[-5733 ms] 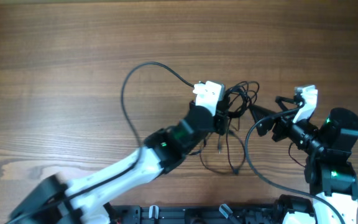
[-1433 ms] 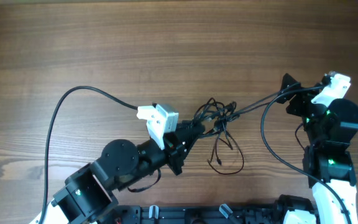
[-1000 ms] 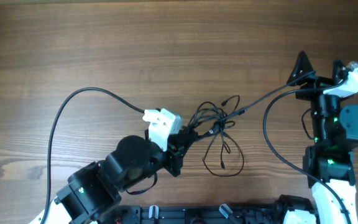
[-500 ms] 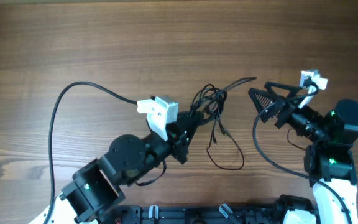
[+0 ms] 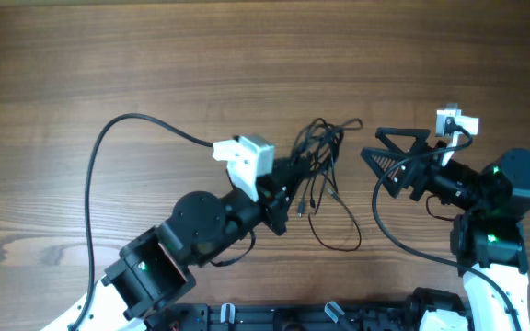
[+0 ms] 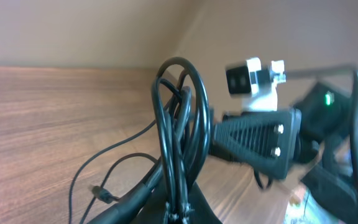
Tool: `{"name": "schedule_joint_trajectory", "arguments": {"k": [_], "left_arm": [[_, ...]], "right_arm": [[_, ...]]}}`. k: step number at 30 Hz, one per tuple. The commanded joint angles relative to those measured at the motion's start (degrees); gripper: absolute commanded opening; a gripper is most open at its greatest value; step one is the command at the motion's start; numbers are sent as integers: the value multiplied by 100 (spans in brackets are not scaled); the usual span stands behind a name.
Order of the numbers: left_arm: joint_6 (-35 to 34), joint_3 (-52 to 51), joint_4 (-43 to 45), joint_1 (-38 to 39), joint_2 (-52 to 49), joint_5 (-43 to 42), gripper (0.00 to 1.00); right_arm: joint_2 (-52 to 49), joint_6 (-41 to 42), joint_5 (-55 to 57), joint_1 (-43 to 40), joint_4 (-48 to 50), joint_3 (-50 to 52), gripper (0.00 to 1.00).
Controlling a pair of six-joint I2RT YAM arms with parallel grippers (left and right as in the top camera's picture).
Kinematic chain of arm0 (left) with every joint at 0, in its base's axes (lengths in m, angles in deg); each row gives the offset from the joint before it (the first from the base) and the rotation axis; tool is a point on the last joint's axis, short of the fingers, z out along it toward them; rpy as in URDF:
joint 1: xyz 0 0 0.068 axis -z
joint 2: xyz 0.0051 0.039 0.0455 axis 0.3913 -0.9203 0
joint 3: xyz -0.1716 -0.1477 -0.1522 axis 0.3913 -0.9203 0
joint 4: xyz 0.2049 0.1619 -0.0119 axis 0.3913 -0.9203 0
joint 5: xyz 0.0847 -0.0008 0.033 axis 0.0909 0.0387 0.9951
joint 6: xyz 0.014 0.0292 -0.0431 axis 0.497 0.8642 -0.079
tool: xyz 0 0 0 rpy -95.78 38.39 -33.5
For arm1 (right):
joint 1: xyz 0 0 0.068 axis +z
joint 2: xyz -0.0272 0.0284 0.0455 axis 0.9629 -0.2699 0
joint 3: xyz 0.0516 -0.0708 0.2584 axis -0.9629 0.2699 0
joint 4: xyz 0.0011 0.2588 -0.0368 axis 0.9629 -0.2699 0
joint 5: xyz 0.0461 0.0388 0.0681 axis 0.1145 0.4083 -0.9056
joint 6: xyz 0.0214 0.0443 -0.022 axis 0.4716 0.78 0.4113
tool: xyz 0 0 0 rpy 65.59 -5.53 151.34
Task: Untangle cables
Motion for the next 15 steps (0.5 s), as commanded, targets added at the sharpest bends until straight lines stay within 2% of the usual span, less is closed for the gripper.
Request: {"name": "schedule_joint_trajectory", "arguments": {"k": [1, 4, 6, 8, 11, 13, 15], "left_arm": [[1335, 17, -186, -15, -39, -575, 4], [1980, 17, -374, -15, -39, -393, 4], [2129, 17, -472, -15, -39, 122, 4], [2184, 17, -494, -13, -39, 81, 4], [2601, 17, -555, -13, -39, -540, 4], [2618, 17, -555, -13, -39, -938, 4], [2616, 17, -540, -13, -39, -1196, 4]], "right_arm": [[-11, -153, -734, -17, 398, -33, 100], [-9, -146, -903, -17, 632, -33, 100], [-11, -149, -946, -17, 754, -33, 100], [-11, -251, -918, -17, 992, -33, 99], [-11, -656, -332, -17, 1169, -33, 99], [-11, -990, -120, -17, 1169, -33, 99], [-11, -1272, -131, -17, 1123, -33, 95]]}}
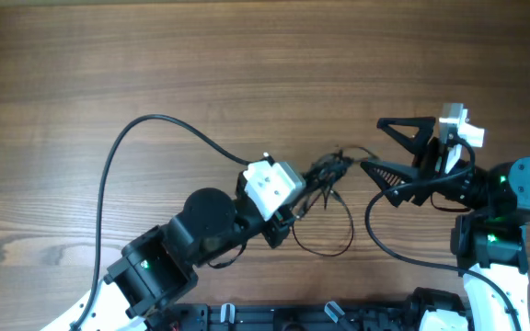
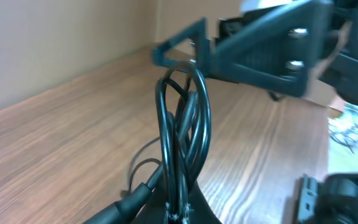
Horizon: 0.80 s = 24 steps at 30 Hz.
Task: Untangle cables
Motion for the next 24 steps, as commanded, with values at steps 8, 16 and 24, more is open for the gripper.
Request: {"name": "schedule_joint_trajectory", "arguments": {"k": [8, 16, 24], "left_arm": [[162, 17, 481, -15, 11, -337, 4], [-151, 17, 651, -13, 11, 120, 4], [-728, 17, 844, -13, 4, 181, 4]], "right_arm": [[-11, -667, -553, -17, -380, -35, 91], [-11, -813, -863, -17, -570, -35, 91], [-11, -964, -1220, -15, -568, -35, 91]]}}
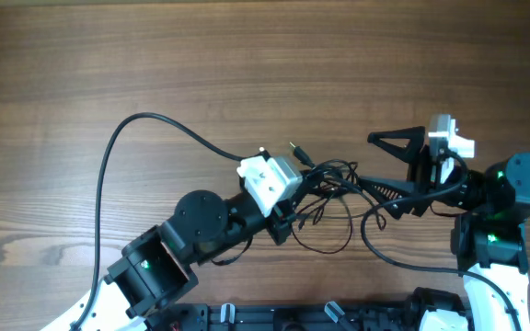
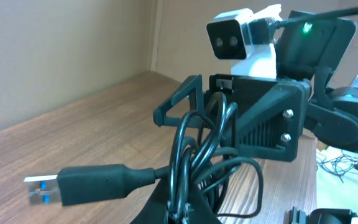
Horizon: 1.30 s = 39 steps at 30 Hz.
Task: Untangle cables
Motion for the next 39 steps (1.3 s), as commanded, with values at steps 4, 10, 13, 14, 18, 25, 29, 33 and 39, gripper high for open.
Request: {"name": "schedule_joint_trajectory", "arguments": {"k": [4, 10, 13, 14, 18, 25, 29, 33, 39], "left_arm": [[-590, 17, 157, -11, -160, -35, 4], [-907, 17, 380, -11, -479, -68, 4], [-892, 17, 378, -11, -483, -811, 4], [-850, 17, 363, -11, -483, -977, 4], [-852, 17, 299, -11, -481, -1759, 4], [-855, 17, 304, -11, -483, -2190, 4], [-855, 17, 348, -11, -483, -2186, 4], [-855, 17, 391, -11, -483, -2186, 4], [-857, 17, 365, -17, -470, -1637, 4]], "right_arm": [[-13, -197, -361, -11, -4, -33, 91], [-13, -197, -372, -13, -4, -33, 92], [-13, -186, -59, -13, -7, -33, 90], [-13, -175, 140, -13, -7, -33, 86], [-13, 149, 1180, -13, -11, -33, 82], [-164, 146, 1222, -13, -101, -33, 82], [-188, 105, 756, -13, -74, -33, 81], [-188, 57, 551, -13, -48, -33, 82], [-190, -46, 573, -13, -50, -33, 87]]}}
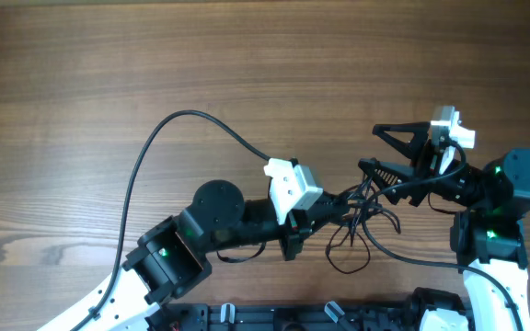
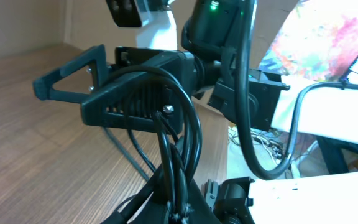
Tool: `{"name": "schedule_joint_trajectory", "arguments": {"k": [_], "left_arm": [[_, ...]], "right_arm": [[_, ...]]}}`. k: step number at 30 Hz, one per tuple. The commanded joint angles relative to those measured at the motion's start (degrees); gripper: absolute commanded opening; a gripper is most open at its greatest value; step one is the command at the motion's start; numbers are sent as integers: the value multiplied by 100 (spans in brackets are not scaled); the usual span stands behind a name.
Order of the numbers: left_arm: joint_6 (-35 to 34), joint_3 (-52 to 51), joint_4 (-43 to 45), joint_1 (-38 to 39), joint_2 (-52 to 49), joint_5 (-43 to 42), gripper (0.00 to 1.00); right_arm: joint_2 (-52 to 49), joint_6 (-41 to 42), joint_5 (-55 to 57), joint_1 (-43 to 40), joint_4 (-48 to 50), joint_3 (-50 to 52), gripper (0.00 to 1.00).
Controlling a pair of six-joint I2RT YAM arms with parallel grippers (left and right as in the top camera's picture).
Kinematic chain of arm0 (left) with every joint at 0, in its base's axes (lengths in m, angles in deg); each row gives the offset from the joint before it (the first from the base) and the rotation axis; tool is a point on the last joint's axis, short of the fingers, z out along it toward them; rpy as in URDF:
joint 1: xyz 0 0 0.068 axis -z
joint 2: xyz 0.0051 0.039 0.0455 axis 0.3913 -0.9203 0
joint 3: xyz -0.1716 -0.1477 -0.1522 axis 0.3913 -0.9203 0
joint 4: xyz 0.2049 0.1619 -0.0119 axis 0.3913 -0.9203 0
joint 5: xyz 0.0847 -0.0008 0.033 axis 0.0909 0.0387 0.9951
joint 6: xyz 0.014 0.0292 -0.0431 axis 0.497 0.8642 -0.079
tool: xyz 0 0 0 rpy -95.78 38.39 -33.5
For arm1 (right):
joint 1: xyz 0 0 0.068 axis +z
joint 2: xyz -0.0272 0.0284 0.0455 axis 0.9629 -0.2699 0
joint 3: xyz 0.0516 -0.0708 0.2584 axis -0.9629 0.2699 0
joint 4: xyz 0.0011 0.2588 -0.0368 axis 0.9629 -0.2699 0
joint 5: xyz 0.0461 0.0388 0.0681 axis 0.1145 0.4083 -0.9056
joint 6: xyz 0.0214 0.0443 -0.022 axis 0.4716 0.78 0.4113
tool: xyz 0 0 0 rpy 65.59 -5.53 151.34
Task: Untangle cables
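Note:
A tangle of thin black cables (image 1: 357,210) hangs between the two arms, one loop (image 1: 346,259) lying on the wood below. My left gripper (image 1: 328,219) is shut on the bundle; in the left wrist view the strands (image 2: 178,155) rise from between its jaws (image 2: 179,208). My right gripper (image 1: 369,149) stands open just right of it, also seen at close range as the right gripper (image 2: 64,102). Cable loops wrap over its lower finger (image 2: 135,102); its upper finger (image 2: 73,71) is free of them.
The left arm's own thick black cable (image 1: 187,118) arcs over the wooden table (image 1: 247,55) to its white wrist camera (image 1: 293,187). The right arm's base (image 1: 490,239) stands at the right edge, with a thick cable (image 1: 403,253) curving in front of it.
My left gripper has moved right and slightly down with the bundle, up against the right gripper's lower finger. The USB plug that stuck out to the upper left no longer shows.
At first my left gripper held the bundle up, well clear of the open right gripper. Then the two were nearly tip to tip. Then the loops spread around the right gripper's fingers, a USB plug sticking out. Now the cables hang over its lower finger.

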Motion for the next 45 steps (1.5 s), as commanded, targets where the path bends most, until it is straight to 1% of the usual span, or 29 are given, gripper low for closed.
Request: {"name": "schedule_joint_trajectory", "arguments": {"k": [1, 5, 8, 9, 12, 15, 20, 27, 33, 36, 41, 45], "left_arm": [[-50, 17, 17, -15, 50, 496, 4], [-24, 17, -20, -15, 358, 870, 4], [-26, 17, -365, -15, 636, 1497, 4], [-26, 17, -411, -15, 682, 1554, 4], [-33, 17, -411, -13, 691, 1473, 4], [-39, 17, -367, -13, 483, 1064, 4], [-79, 17, -96, -9, -50, 1023, 4], [-76, 17, 2, -9, -238, 911, 4], [-81, 17, 328, -9, -238, -894, 4], [-376, 17, 317, 7, -238, -1023, 4], [-369, 17, 129, 26, -234, -1117, 4], [-354, 17, -256, -107, -232, -1095, 4]], "right_arm": [[-37, -109, -66, -13, 24, -33, 100], [-37, -114, 85, -13, -17, -33, 100], [-37, -116, 205, -13, -127, -33, 100], [-37, -116, 197, -13, -144, -33, 100], [-37, -114, 131, -13, -140, -33, 100], [-35, -116, -59, -13, -96, -33, 100], [-35, -264, -647, -13, 125, -33, 100], [-37, -264, -586, -13, 142, -33, 100], [-37, -240, 807, -13, 7, -33, 100], [-37, -201, 1532, -13, -162, -33, 100], [-37, -208, 3880, -13, -1178, -33, 100], [-37, -264, 5362, -15, -1563, -33, 100]]}}
